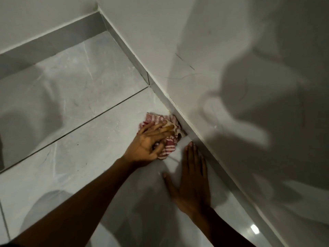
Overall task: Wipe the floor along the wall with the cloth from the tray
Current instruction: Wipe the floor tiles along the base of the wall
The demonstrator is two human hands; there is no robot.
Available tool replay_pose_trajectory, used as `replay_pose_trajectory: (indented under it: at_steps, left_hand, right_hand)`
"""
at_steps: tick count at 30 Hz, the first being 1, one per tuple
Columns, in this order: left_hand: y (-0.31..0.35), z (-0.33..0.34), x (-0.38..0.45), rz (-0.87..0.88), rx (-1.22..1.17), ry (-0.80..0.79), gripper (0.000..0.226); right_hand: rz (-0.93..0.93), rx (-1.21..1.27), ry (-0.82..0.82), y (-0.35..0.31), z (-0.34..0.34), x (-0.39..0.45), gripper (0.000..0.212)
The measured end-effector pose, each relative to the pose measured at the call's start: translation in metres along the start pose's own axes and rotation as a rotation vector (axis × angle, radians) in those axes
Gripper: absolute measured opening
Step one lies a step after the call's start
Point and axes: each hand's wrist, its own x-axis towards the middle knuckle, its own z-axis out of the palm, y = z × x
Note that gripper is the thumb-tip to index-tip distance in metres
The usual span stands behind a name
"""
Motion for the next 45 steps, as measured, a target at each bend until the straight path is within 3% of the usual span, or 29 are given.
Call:
replay_pose_trajectory:
  at_steps: [4,7,13,20,27,33,39,43,45]
  left_hand:
    - [-0.001,-0.002,0.025,-0.196,0.036,0.159,0.052]
    - [0.023,0.012,0.033,-0.313,0.012,0.166,0.056]
    - [0.018,0.011,-0.011,0.116,0.110,-0.036,0.055]
    - [0.042,0.013,0.013,-0.126,0.055,0.054,0.058]
    - [0.006,-0.004,0.005,0.146,0.127,-0.115,0.052]
    - [0.036,0.019,0.014,-0.096,0.146,0.080,0.059]
    - [-0.007,0.004,0.000,0.193,0.213,-0.085,0.062]
    - [0.011,0.004,0.002,-0.201,0.135,0.058,0.064]
    - [0.026,0.013,0.008,-0.225,0.098,-0.007,0.068]
  right_hand:
    - [-0.011,-0.012,0.019,0.002,0.000,0.002,0.117]
    - [0.006,-0.024,-0.004,0.000,0.003,0.002,0.118]
    - [-0.009,0.037,0.016,0.001,0.001,0.002,0.114]
    - [0.009,0.023,-0.002,-0.001,0.000,0.000,0.114]
    - [0.015,0.018,-0.002,0.000,0.000,0.000,0.115]
    - [0.004,0.037,0.018,0.001,0.002,0.001,0.111]
    - [0.013,0.042,0.006,0.001,0.002,0.000,0.110]
    - [0.011,0.043,0.002,0.000,0.000,0.001,0.110]
    - [0.007,0.042,-0.005,0.000,-0.001,0.001,0.109]
